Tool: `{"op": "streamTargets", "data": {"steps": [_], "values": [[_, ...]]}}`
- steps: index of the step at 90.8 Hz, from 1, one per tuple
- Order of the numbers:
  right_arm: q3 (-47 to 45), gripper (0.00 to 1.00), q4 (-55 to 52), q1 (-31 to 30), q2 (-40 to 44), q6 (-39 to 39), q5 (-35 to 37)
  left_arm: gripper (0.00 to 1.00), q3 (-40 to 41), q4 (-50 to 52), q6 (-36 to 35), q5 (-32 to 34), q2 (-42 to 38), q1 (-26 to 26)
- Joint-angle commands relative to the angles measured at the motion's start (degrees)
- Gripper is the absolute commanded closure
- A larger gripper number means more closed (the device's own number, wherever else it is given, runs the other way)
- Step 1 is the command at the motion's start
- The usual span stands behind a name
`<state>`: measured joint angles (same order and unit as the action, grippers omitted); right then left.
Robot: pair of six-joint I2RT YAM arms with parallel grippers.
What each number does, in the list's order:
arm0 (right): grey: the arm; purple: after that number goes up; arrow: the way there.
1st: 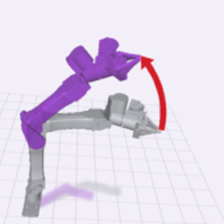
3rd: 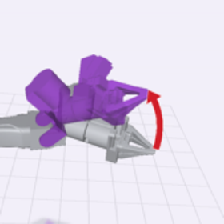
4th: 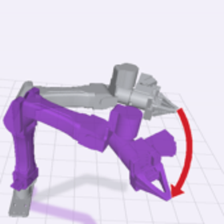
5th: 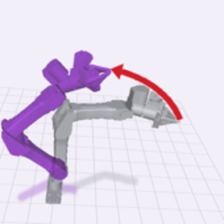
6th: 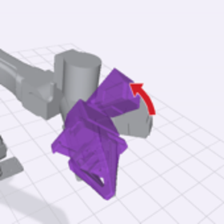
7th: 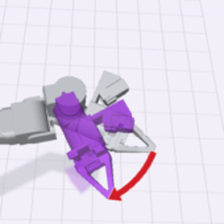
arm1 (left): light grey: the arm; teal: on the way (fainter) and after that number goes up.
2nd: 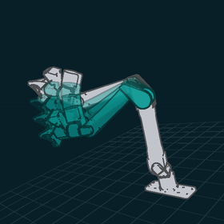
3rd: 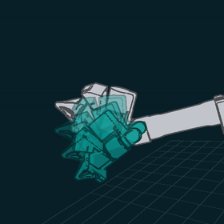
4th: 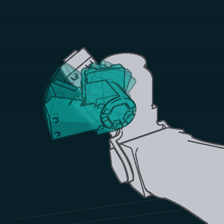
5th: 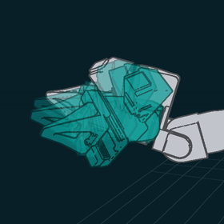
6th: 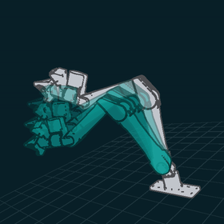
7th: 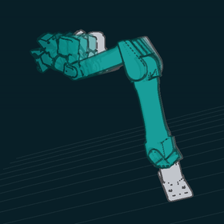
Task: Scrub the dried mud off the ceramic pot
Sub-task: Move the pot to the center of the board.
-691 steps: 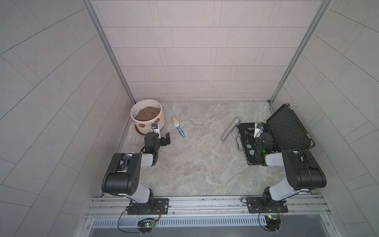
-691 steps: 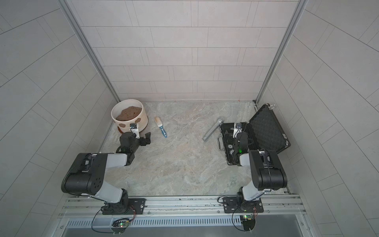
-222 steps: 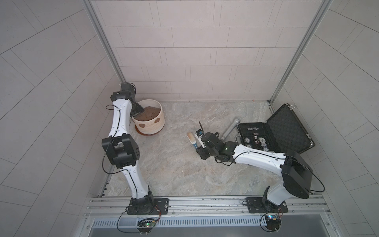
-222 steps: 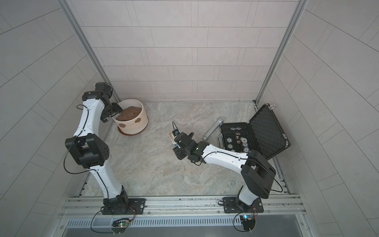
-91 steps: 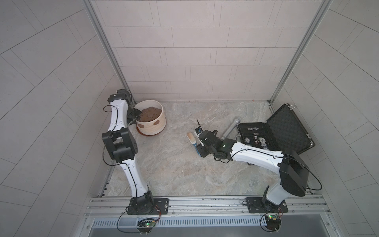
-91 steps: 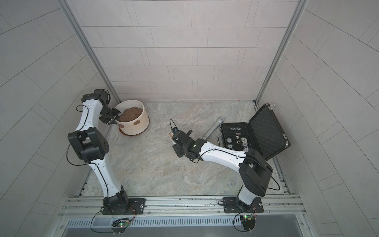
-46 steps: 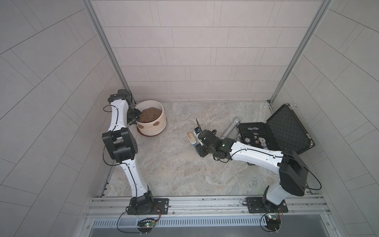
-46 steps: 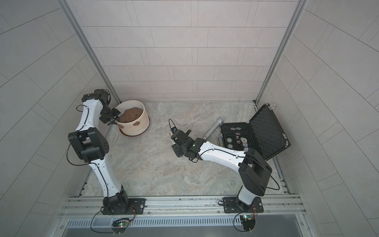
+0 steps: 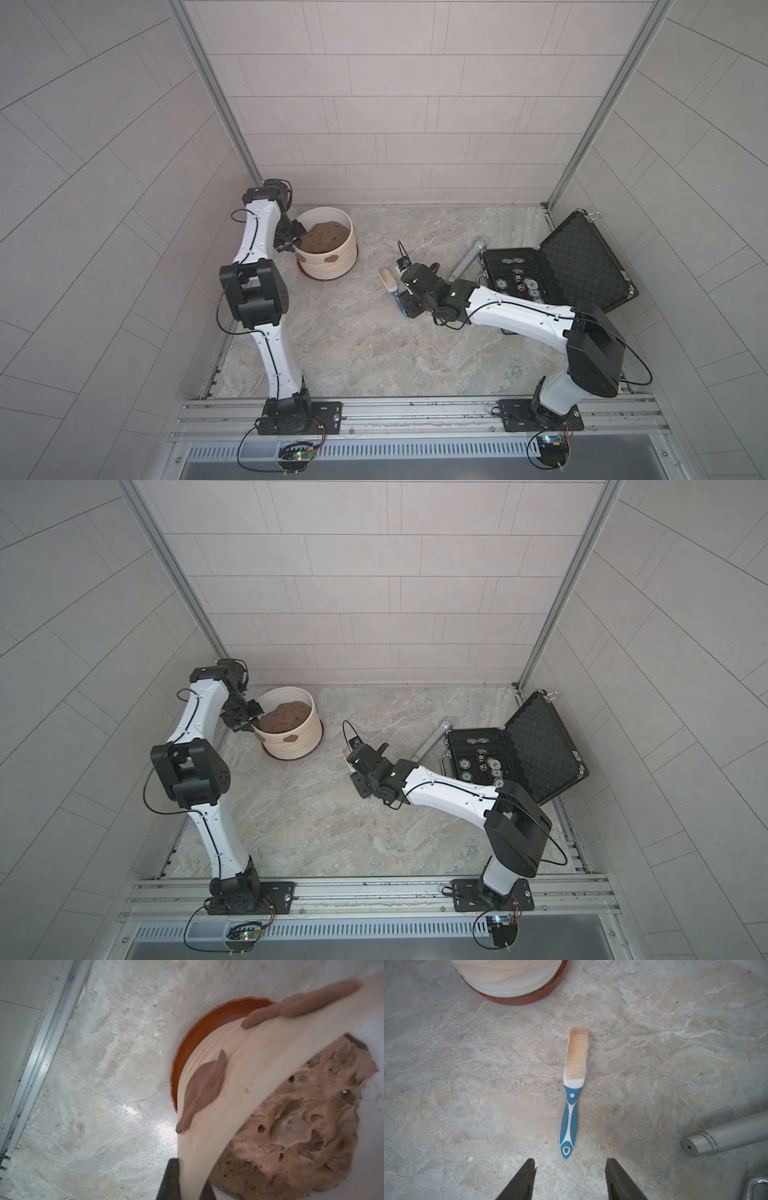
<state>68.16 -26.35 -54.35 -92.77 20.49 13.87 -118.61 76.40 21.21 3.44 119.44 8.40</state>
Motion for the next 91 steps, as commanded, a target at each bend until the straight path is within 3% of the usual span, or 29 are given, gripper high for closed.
{"op": "streamTargets", "data": {"steps": [1, 20, 40, 58, 72, 81, 91], "values": [[-0.3, 0.40, -1.2, 0.8, 1.8, 3.4, 2.4, 1.00, 0.7, 3.8, -3.9, -11.8, -0.1, -7.1], [-9.5, 0.40, 1.7, 7.8, 5.6, 13.6, -5.1, 1.00, -4.0, 3.8, -3.7, -12.4, 2.7, -15.1], [-26.8, 0.37, 5.9, 18.0, 22.1, 19.5, -8.2, 1.00, -9.7, 3.9, -4.1, -12.2, 7.1, -23.6], [-33.6, 0.34, 1.9, 19.5, 34.8, 20.5, -6.5, 1.00, -12.0, 4.4, -4.0, -12.7, 9.6, -30.0], [-35.2, 0.36, -0.3, 19.4, 39.0, 24.8, -7.2, 1.00, -10.9, 3.8, -2.8, -13.8, 9.1, -30.7], [-34.5, 0.37, -1.5, 18.5, 39.1, 28.7, -7.9, 0.81, -12.0, 3.5, -3.2, -12.5, 9.1, -30.7], [-32.7, 0.38, -3.1, 17.3, 36.5, 36.2, -10.1, 0.47, -12.4, 2.7, -3.7, -11.7, 7.7, -30.6]]}}
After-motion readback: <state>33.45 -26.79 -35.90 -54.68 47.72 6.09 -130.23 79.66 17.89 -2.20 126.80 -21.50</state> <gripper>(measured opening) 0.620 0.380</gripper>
